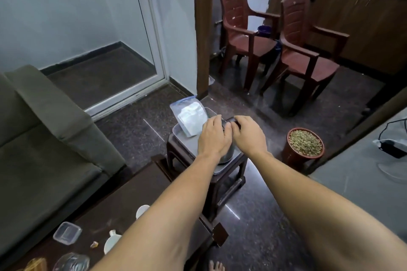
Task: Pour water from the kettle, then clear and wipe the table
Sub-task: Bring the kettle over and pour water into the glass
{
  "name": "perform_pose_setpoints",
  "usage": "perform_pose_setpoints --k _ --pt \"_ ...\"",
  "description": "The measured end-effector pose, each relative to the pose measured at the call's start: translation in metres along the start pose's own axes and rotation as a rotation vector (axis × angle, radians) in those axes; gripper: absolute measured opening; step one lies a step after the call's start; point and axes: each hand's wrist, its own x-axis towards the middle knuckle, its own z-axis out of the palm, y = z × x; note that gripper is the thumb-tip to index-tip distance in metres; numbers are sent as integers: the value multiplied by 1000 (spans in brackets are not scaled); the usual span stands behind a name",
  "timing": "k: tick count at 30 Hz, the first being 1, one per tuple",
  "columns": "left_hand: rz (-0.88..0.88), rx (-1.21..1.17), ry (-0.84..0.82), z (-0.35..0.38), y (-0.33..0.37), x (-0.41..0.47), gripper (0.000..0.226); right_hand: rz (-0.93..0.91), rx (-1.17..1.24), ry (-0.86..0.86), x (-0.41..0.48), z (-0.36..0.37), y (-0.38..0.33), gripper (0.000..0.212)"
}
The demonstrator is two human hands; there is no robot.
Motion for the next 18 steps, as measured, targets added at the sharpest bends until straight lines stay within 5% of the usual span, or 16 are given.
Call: perform_pose_setpoints --k 6,18 --pt "-108 6 -66 52 -13 17 51 61 -57 -116 25 26 43 24" --pt "-271 49 -123 108 -53 58 101 89 -97 -251 91 69 100 69"
